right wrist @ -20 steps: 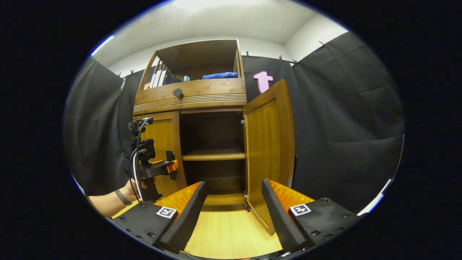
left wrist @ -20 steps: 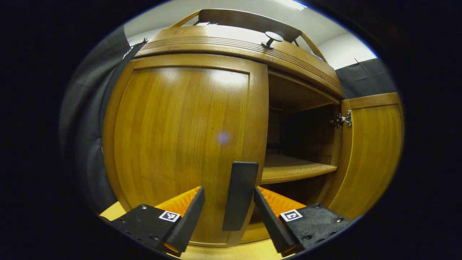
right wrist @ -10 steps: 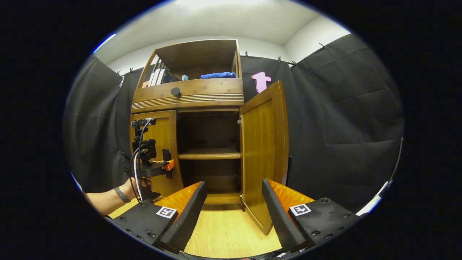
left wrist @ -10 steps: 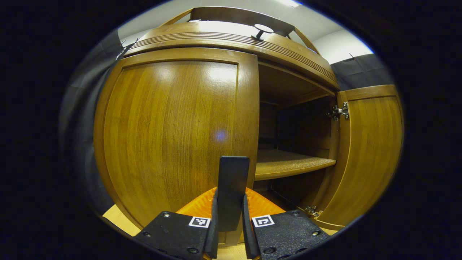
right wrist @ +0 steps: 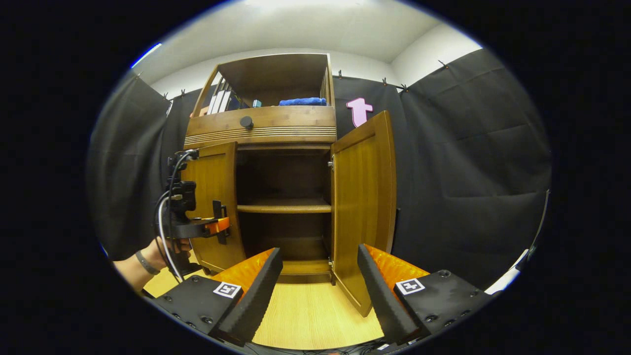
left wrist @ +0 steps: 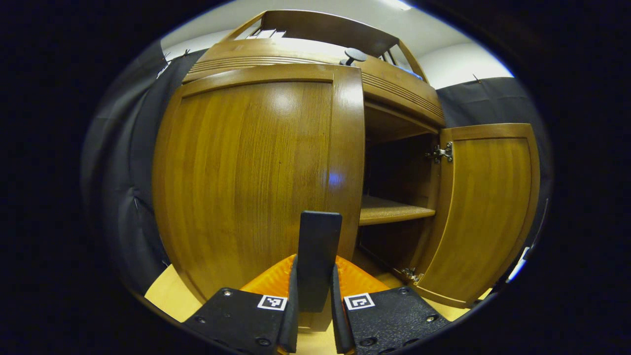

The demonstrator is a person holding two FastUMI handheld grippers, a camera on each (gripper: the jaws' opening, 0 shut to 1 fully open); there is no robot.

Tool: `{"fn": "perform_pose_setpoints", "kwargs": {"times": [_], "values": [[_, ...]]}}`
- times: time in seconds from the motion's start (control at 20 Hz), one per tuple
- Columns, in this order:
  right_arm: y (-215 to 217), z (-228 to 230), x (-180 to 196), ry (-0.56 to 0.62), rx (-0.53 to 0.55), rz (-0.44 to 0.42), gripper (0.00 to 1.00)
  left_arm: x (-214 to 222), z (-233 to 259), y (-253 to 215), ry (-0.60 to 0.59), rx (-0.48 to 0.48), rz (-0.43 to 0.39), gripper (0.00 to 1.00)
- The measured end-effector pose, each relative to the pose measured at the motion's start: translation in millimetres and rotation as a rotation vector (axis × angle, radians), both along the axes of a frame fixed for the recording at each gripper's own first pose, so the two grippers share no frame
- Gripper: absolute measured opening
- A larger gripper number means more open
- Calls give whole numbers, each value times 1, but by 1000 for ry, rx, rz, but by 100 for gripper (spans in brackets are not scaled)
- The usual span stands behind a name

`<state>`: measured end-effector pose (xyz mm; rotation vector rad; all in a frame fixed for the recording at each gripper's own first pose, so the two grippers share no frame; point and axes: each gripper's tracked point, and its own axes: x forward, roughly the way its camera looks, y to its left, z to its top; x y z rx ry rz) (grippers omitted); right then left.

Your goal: Open the right door of the double-door shoe cabinet with the right hand, and open the left door with the left hand.

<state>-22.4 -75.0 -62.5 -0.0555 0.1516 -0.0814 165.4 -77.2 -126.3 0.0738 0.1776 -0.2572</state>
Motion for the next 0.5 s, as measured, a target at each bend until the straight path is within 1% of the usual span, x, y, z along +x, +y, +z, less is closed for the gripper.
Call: {"fn": "perform_pose_setpoints", "kwargs": {"times": [0.1, 0.15, 0.2, 0.25, 0.3, 0.45, 0.5], "values": [[4, 0, 0, -4, 4, 2, 98, -20, 5, 11, 4, 3, -5, 29], [6, 0, 0, -5, 8, 5, 94, -29, 7, 17, 6, 0, -3, 29], [8, 0, 1, -5, 10, 10, 94, -39, 10, 24, 3, -3, 3, 29], [11, 0, 2, -5, 11, 16, 94, -46, 12, 29, -2, -3, 13, 29], [12, 0, 0, -5, 10, 19, 100, -54, 14, 37, -8, 2, 25, 29], [14, -2, 1, -5, 10, 21, 100, -77, 21, 60, -20, 7, 72, 29], [16, -1, 1, -7, 13, 22, 98, -84, 23, 68, -22, 5, 86, 29]]}}
